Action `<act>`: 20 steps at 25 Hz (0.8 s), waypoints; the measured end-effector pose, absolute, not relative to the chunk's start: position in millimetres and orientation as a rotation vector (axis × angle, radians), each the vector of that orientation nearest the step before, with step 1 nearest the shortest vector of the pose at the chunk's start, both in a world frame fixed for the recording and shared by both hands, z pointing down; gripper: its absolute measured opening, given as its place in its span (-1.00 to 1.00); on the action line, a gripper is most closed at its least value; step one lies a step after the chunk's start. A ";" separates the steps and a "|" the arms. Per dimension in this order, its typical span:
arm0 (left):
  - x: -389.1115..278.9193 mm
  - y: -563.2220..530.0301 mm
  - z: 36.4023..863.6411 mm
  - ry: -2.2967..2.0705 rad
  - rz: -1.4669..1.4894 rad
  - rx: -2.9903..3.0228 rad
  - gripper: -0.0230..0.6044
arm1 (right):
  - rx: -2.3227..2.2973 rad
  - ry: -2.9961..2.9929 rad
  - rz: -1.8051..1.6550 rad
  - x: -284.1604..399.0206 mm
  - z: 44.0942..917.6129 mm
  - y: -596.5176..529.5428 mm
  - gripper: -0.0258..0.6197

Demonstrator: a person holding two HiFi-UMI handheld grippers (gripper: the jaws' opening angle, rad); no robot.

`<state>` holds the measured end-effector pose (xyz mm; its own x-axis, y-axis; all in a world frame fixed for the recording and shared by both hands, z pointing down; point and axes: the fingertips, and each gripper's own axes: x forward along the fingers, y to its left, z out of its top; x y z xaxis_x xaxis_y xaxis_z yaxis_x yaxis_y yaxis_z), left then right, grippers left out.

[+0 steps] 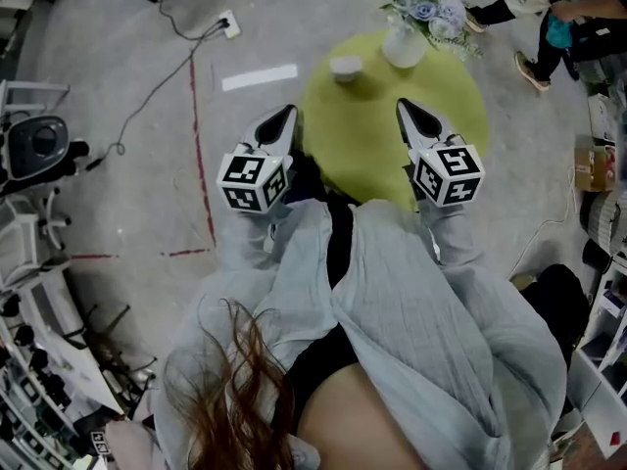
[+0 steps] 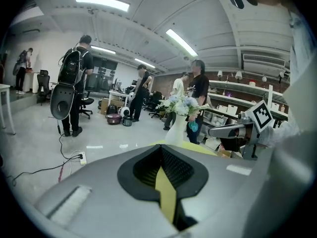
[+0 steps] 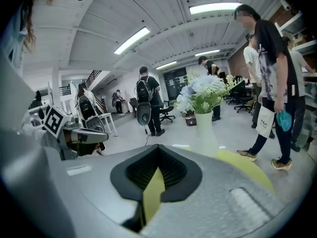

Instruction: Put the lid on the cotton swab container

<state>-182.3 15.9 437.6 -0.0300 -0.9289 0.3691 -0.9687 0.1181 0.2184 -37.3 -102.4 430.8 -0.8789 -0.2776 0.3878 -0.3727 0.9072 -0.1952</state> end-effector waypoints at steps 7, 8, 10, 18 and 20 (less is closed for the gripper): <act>-178.5 19.9 439.7 -1.975 0.141 1.855 -0.87 | 0.445 -2.707 0.362 -42.4 434.1 -94.2 -0.92; -178.6 20.6 440.1 -1.973 0.143 1.855 -0.87 | 0.443 -2.706 0.361 -42.5 433.9 -93.0 -0.92; -178.6 20.6 441.5 -1.970 0.148 1.857 -0.87 | 0.442 -2.705 0.361 -42.2 434.4 -91.9 -0.92; -171.7 14.2 443.0 -1.946 0.161 1.882 -0.87 | 0.448 -2.694 0.373 -38.5 437.8 -93.3 -0.92; -171.3 12.8 442.8 -1.944 0.168 1.886 -0.87 | 0.447 -2.692 0.373 -39.3 437.7 -94.1 -0.92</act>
<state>-171.3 12.8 442.8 0.0127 -0.9252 0.3794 -0.9766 0.0700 0.2033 -39.3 -94.1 437.7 -0.8751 -0.2541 0.4119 -0.3564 0.9141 -0.1934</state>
